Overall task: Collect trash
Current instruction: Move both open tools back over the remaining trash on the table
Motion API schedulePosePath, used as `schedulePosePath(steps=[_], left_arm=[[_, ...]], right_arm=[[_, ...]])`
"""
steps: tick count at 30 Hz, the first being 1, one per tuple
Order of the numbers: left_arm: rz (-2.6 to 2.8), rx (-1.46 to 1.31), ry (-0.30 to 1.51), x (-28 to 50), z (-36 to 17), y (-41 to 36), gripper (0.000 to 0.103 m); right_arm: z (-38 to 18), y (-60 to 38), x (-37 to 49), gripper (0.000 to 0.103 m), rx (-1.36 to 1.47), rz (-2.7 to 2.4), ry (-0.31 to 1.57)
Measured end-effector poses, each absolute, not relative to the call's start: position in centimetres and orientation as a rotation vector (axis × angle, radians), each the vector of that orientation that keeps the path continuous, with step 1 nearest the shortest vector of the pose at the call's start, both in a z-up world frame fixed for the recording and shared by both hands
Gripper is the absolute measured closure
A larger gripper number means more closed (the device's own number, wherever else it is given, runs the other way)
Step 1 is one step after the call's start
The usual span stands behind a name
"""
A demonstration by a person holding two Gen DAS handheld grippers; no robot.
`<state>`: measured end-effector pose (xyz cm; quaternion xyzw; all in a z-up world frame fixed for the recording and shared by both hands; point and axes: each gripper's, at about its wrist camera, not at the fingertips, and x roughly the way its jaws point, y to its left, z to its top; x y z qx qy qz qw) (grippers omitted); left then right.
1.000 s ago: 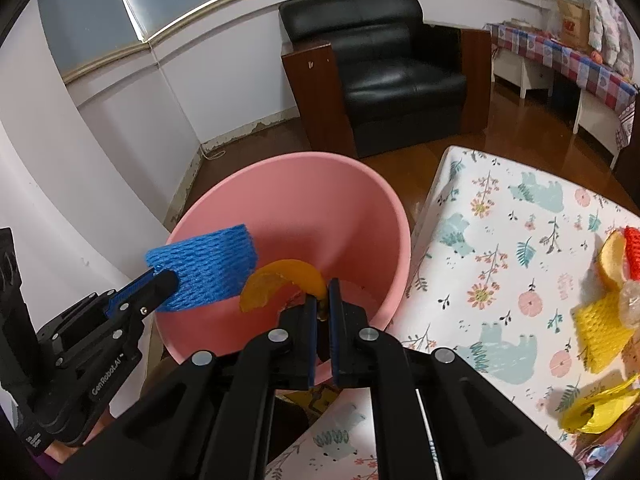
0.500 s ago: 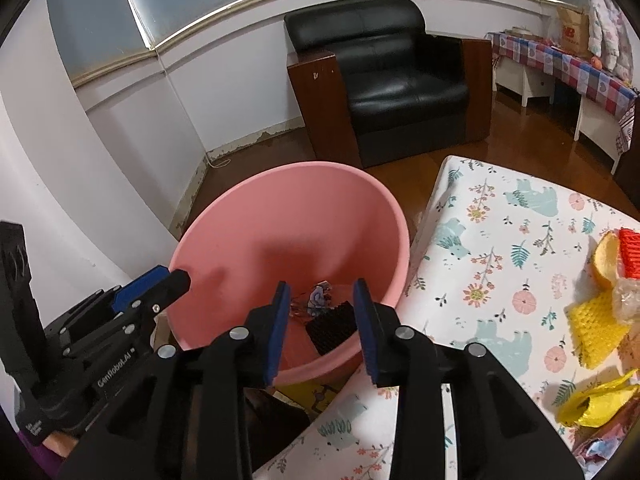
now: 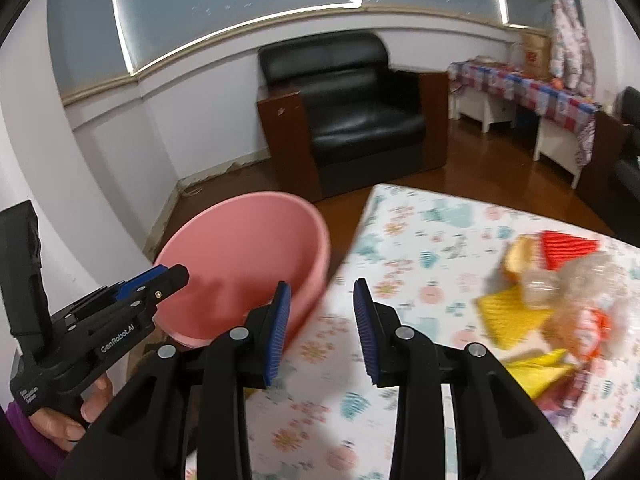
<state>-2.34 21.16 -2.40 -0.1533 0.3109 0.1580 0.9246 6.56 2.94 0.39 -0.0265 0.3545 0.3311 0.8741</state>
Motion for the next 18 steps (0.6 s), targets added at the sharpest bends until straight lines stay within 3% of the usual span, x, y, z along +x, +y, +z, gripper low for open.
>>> schedulePosePath(steps=[18], left_arm=[[0.117,-0.176,0.666,2.2,-1.0,10.4,0.074]], right_arm=[[-0.3,-8.1,6.9,0.070,0.058,0.521,0.751]])
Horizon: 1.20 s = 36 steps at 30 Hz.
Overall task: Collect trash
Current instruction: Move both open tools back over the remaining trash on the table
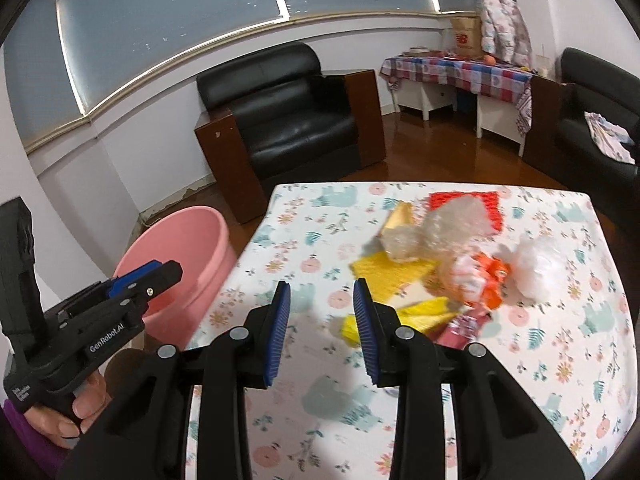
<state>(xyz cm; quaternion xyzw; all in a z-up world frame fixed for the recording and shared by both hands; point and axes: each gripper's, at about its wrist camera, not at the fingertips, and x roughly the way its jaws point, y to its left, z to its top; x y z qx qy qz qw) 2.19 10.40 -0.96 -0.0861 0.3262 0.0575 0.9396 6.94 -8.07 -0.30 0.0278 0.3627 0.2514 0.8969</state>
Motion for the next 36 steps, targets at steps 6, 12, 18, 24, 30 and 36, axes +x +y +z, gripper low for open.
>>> schedulePosePath(steps=[6,12,18,24,30,36], left_arm=[[0.069,-0.164,0.687,3.5,-1.1,8.1,0.072],[0.007,-0.117,0.695,4.2,-1.2,5.6,0.068],[-0.043,-0.079,0.703,4.8,-1.4,3.1,0.067],[-0.081,-0.048,0.715,5.5,-1.9,1.2,0.066],[-0.105,-0.034,0.738,6.3,-2.5,0.5,0.065],[-0.120,-0.047,0.760,7.2,-3.0,0.5,0.063]], right_arm=[[-0.7,-10.3,6.8,0.070,0.073,0.491,0.751],[-1.5,-12.9,6.9,0.070,0.114,0.455,0.766],[-2.1,-14.9,7.0,0.070,0.143,0.425,0.773],[-2.8,-16.5,7.0,0.070,0.165,0.391,0.786],[-3.7,-17.7,7.4,0.070,0.189,0.365,0.809],[-4.2,-18.3,7.3,0.070,0.185,0.347,0.820]])
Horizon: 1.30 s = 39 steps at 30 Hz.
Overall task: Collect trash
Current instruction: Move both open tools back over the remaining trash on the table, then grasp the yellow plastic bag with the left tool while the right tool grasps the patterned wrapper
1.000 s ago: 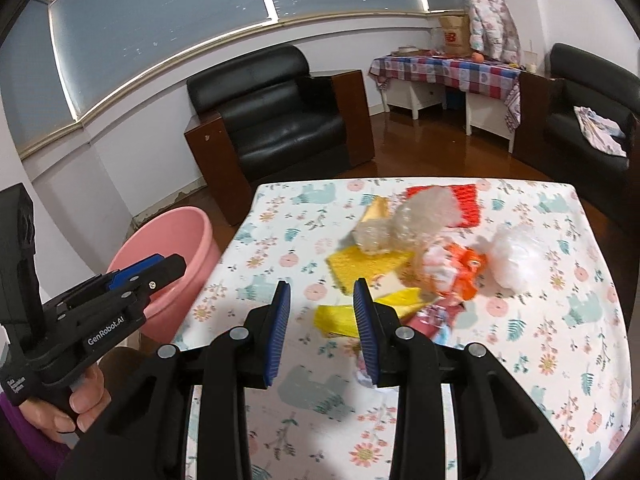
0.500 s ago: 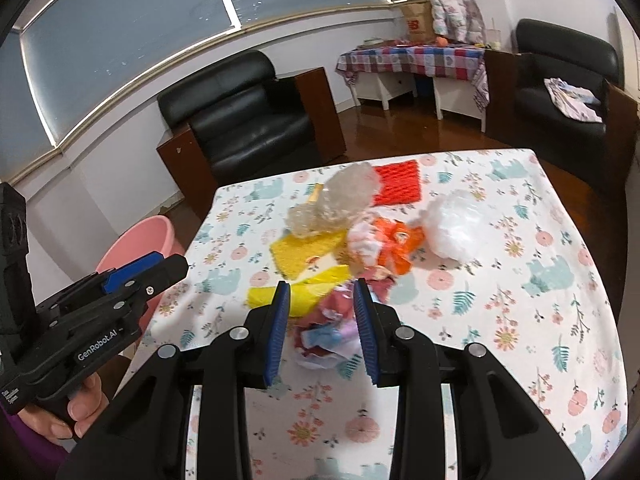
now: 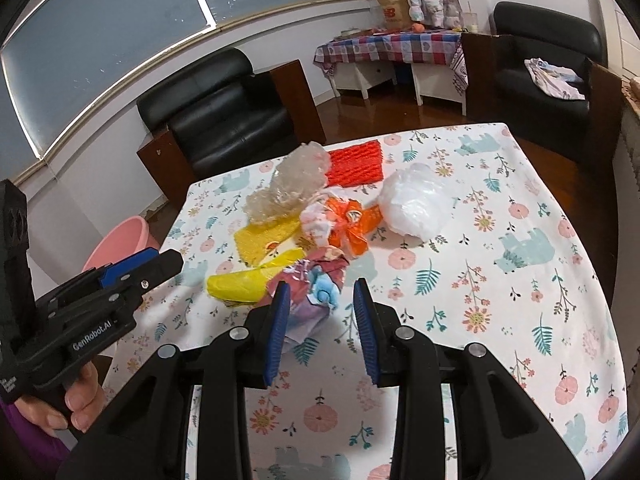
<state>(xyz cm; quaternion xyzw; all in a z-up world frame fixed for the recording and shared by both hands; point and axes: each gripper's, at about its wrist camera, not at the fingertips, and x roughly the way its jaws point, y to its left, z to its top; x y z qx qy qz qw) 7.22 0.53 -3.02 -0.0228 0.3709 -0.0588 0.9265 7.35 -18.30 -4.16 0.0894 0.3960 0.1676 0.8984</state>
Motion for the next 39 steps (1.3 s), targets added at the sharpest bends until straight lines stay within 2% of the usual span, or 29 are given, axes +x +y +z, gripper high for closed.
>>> schedulePosePath(steps=[25,27,29,30,31,39], left_arm=[[-0.230,-0.054,0.884,10.6,-7.8,-1.4,0.060],[-0.245,-0.044,0.885,10.3,-8.0,-1.6,0.068],[-0.250,-0.038,0.882,10.1,-8.1,-1.7,0.087],[-0.252,-0.044,0.878,10.0,-7.9,-1.7,0.091],[-0.253,-0.045,0.874,9.8,-7.8,-1.7,0.100],[-0.231,-0.064,0.838,7.6,-6.4,-0.3,0.102]], right_arm=[[-5.9,-20.0,7.1,0.069,0.209,0.308,0.863],[-5.9,-20.0,7.2,0.069,0.212,0.305,0.866],[-6.0,-19.9,7.2,0.069,0.215,0.308,0.868],[-6.0,-19.8,7.2,0.069,0.214,0.311,0.869],[-6.0,-19.8,7.1,0.069,0.212,0.313,0.868],[-5.8,-18.5,6.9,0.069,0.215,0.354,0.872]])
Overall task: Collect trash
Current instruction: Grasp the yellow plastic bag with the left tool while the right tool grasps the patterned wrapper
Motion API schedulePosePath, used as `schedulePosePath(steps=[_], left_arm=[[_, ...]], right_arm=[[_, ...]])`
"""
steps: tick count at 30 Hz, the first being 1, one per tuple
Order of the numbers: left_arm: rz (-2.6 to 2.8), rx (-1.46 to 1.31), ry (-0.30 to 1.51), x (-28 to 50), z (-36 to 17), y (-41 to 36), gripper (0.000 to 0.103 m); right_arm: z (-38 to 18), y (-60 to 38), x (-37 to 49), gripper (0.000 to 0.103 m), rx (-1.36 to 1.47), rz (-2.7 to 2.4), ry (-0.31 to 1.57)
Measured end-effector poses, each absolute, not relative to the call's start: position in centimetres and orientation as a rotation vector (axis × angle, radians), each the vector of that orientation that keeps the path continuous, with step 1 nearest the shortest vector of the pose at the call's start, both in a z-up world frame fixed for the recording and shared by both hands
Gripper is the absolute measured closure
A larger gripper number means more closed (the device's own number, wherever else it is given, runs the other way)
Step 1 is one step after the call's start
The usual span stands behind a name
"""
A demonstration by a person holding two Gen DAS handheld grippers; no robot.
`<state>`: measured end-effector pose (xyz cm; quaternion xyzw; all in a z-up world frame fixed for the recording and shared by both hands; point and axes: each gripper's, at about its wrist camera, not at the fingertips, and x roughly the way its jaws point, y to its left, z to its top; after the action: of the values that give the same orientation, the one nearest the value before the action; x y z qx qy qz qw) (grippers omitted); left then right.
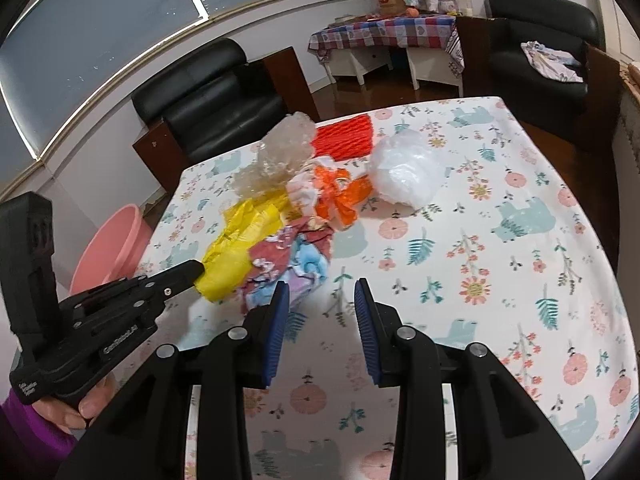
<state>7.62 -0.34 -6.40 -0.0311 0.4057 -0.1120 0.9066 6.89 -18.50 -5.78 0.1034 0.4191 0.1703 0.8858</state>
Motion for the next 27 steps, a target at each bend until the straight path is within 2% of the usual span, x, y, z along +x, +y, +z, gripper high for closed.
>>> schedulePosePath(steps=[7,18,19,20,23,27], left_arm=[[-0.204,-0.070,0.807,5.6,-5.7,1.0,0.102],[-0.181,-0.088,0.792,4.5,-5.2,2.1,0.102],[-0.179,-0.089,0.794,4.5,-5.2,2.1,0.102],[-0.175,-0.090,0.796,4.5,-5.2,2.2,0.102],[-0.162,-0.091,0.799,4.4,-5.1,2.3,0.102],[-0.146,-0.099,0.791,4.1,-4.7,2.6,0.102]], right_arm=[[-5.1,-16.1,8.5,0.069,0.232,0.400,0.880],[-7.0,-13.7,10.8,0.069,0.184,0.309,0.909],[-7.2,-13.7,10.7,0.070,0.180,0.309,0.907],[-7.1,-13.8,10.6,0.078,0.176,0.309,0.901],[-7.0,-14.3,10.3,0.089,0.180,0.315,0.895],[-6.7,-14.9,9.6,0.093,0.181,0.335,0.880]])
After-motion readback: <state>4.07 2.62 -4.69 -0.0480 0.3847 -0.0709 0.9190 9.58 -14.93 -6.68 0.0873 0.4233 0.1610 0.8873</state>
